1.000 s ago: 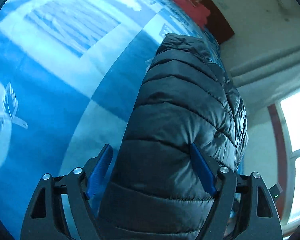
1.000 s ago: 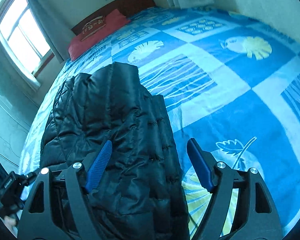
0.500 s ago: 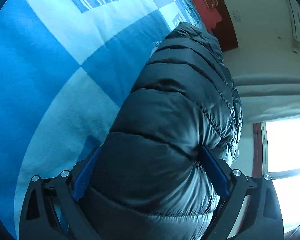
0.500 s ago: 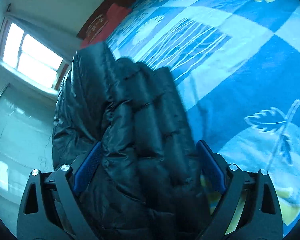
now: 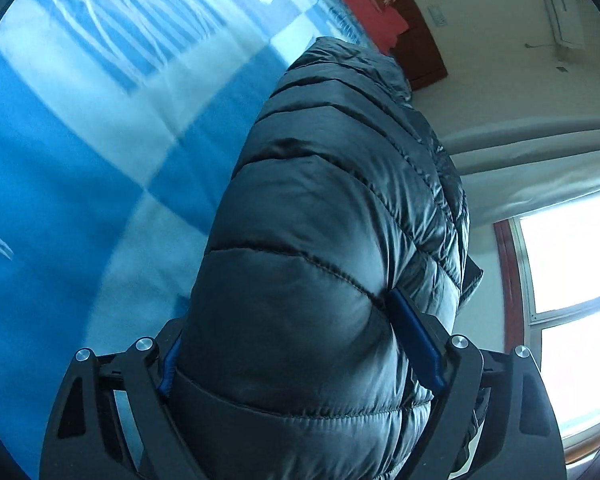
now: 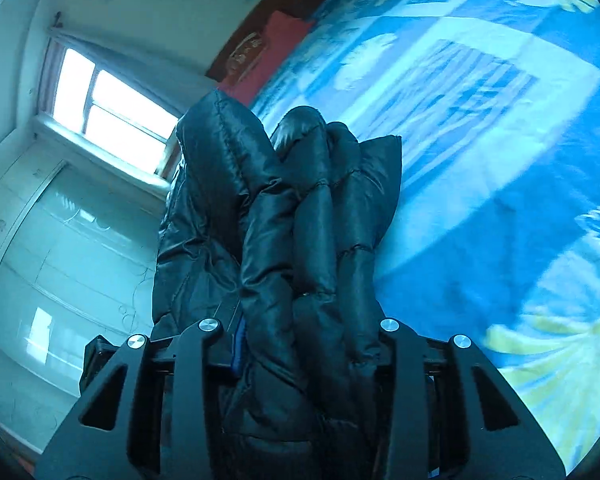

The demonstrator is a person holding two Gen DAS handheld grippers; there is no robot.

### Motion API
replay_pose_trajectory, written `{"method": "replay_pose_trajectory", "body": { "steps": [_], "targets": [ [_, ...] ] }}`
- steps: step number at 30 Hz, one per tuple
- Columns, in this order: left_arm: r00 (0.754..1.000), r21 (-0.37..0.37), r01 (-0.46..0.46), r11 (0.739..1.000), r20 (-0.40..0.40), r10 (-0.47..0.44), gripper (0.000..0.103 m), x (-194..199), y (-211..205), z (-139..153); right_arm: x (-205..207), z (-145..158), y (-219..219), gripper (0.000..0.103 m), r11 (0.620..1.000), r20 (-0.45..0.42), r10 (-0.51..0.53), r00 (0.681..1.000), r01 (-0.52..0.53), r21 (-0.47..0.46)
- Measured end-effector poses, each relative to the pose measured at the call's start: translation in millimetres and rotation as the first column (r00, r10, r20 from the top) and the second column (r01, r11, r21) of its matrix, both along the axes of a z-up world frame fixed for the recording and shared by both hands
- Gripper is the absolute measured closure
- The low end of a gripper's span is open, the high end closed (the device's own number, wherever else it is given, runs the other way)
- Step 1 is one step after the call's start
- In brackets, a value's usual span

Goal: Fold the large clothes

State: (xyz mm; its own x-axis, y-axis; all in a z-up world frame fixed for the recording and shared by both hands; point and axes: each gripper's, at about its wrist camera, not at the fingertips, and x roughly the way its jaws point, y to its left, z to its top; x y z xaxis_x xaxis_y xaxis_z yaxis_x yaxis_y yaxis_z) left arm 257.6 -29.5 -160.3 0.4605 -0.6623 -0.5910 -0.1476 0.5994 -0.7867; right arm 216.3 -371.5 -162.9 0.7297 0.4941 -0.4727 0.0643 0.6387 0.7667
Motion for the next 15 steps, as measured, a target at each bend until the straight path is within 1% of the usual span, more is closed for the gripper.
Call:
{"method": "replay_pose_trajectory", "body": {
  "steps": [5, 8, 11, 15],
  "targets": [
    [0.998, 0.018, -0.046, 0.999, 0.035, 0.045, 0.018, 6, 41, 16, 29, 3, 35, 0.066, 0.997, 0.017, 0.064, 0.998, -0.065, 0.035],
    [0.996, 0.029, -0.083, 0.996, 0.040, 0.082, 0.018, 10, 63, 17, 45, 4, 60, 0.066, 0.993, 0.022, 0.105, 0.994, -0.106, 0.046],
    [0.992, 0.034, -0.126, 0.991, 0.031, 0.125, 0.018, 7, 87, 11, 55, 0, 84, 0.066, 0.989, 0.013, 0.141, 0.990, -0.141, 0.047],
    [0.990, 0.005, -0.144, 0.990, -0.001, 0.144, 0.019, 7, 99, -8, 63, -3, 93, 0.066, 0.989, 0.006, 0.145, 0.989, -0.145, 0.029]
  ]
}}
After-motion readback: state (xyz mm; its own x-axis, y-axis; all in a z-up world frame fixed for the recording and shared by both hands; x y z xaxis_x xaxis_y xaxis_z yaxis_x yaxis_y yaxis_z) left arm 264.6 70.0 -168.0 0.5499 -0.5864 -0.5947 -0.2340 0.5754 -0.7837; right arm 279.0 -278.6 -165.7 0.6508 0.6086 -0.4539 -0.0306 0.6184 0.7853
